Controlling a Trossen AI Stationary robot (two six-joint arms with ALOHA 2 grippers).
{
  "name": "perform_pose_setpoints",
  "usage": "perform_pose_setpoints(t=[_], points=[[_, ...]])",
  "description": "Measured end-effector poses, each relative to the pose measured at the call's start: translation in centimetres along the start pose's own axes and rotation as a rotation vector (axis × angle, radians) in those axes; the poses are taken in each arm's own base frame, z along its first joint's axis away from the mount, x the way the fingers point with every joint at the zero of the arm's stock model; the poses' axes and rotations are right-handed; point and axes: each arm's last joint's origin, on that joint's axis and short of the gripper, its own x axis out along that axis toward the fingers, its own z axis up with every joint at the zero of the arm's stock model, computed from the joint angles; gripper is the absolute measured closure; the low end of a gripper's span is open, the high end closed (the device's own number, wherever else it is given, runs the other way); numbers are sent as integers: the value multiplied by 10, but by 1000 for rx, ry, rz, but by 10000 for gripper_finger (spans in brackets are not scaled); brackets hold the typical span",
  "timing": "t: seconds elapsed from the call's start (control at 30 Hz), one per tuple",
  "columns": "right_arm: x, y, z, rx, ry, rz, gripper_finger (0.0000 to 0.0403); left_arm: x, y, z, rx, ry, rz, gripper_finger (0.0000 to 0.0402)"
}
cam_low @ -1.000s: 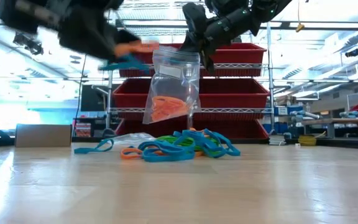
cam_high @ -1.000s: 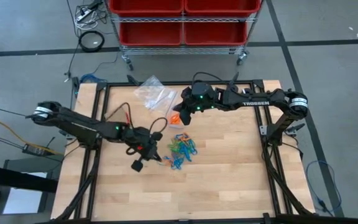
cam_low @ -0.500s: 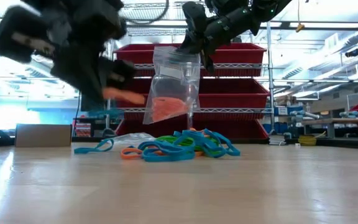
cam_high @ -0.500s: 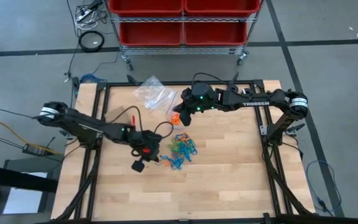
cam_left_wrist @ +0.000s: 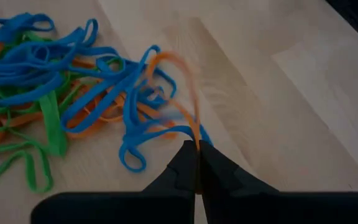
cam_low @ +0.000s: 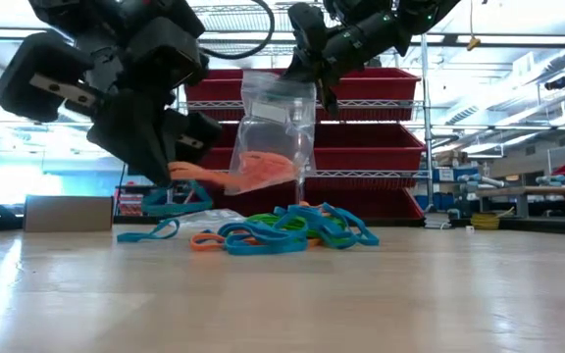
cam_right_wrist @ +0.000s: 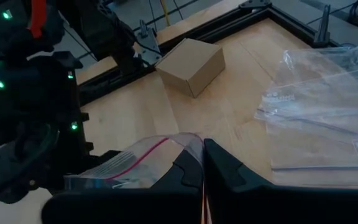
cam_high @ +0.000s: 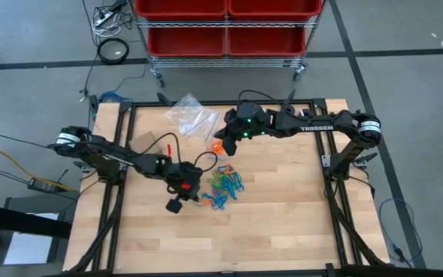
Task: Sort rubber bands
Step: Put the orange rubber band into the transparent zip bag
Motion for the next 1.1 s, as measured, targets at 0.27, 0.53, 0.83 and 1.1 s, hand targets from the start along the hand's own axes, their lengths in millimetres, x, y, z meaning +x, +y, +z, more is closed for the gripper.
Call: perform_pose_setpoints(t=[0.27,0.53,0.83,1.1], points=[[0,0,0,-1,2,0,403,0,0,0,-30,-3,-3,350],[0,0,0,-2,1,1,403,0,0,-1,9,13,6,388],[0,0,0,-2,1,1,403,-1,-1,3,31,19,16,397],[0,0,0,-2,3,0,403,-23,-11,53,159,19,65,400]])
